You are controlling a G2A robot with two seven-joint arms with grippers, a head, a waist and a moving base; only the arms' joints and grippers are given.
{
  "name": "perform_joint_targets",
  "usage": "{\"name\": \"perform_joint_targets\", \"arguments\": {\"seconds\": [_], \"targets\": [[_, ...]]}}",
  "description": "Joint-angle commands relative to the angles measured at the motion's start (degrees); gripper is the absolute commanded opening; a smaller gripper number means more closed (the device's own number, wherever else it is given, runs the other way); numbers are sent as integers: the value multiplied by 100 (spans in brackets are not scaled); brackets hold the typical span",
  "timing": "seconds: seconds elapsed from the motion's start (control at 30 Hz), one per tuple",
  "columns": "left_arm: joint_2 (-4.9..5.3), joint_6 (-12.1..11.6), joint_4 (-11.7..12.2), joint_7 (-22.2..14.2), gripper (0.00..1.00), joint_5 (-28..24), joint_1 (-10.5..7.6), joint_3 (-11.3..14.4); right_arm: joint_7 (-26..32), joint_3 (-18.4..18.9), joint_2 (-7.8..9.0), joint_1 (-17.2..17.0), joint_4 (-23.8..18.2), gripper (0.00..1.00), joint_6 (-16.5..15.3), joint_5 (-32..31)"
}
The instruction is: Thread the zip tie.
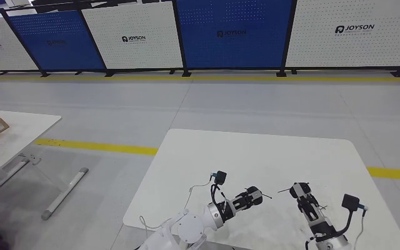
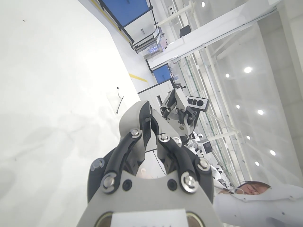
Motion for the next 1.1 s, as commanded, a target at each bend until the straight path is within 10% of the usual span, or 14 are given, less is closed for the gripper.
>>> {"name": "perform_joint_targets", "arguments": {"seconds": [0.0,1.07], "targets": [[0,0,0,0,0,1,0,0,-86,-54,-15,-7,25,0,11,-51],[0,0,0,0,0,1,0,0,-621,-391,-146,-101,380,0,-63,-389]]}}
